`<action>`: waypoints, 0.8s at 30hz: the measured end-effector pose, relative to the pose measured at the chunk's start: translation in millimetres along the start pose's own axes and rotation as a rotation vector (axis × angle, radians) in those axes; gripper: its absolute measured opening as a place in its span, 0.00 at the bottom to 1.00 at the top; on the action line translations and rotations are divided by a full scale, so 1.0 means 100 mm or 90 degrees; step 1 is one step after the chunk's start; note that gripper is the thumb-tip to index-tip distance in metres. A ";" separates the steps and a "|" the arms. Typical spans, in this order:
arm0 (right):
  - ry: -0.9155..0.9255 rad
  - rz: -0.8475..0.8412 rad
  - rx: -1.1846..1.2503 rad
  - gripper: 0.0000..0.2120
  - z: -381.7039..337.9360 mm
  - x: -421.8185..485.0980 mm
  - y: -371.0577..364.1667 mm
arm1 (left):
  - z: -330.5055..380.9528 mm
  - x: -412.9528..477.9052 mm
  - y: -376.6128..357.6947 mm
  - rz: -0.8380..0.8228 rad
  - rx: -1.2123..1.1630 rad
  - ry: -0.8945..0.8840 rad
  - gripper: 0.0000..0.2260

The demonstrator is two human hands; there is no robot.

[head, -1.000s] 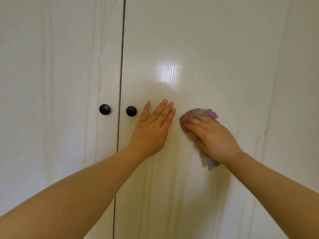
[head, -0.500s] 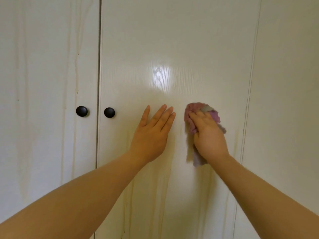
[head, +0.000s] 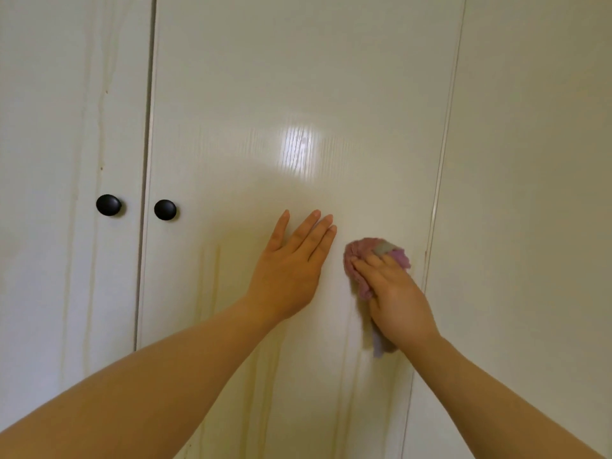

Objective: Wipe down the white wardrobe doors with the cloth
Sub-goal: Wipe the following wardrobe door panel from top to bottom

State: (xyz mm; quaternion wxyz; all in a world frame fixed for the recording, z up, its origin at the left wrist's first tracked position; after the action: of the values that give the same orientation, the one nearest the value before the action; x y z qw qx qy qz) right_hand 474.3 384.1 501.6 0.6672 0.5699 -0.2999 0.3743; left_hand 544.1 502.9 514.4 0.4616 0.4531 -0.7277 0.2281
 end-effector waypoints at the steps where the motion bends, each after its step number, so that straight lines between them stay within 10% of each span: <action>1: -0.007 0.017 0.002 0.20 0.07 0.04 0.11 | 0.06 0.02 0.00 -0.013 0.001 0.008 0.20; 6: -0.170 0.041 0.072 0.25 0.29 0.24 0.22 | 0.20 0.09 -0.08 -0.100 -0.020 0.069 0.27; 24: -0.142 -0.030 0.055 0.24 0.61 -0.20 0.21 | 0.57 0.15 -0.16 -0.130 -0.042 0.082 0.28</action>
State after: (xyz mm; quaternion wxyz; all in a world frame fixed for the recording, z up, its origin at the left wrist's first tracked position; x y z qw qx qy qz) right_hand 447.9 322.6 506.9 0.6130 0.6432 -0.3422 0.3056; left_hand 529.4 445.5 499.8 0.5429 0.4934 -0.6541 0.1843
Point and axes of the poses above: each hand's wrist, its own x-axis towards the middle knuckle, its own y-axis out of the back of the hand, z = x × y, the point moved 6 cm from there along x, towards the middle knuckle, and after that the axes turned 4 degrees about -z, right-handed, at the moved point
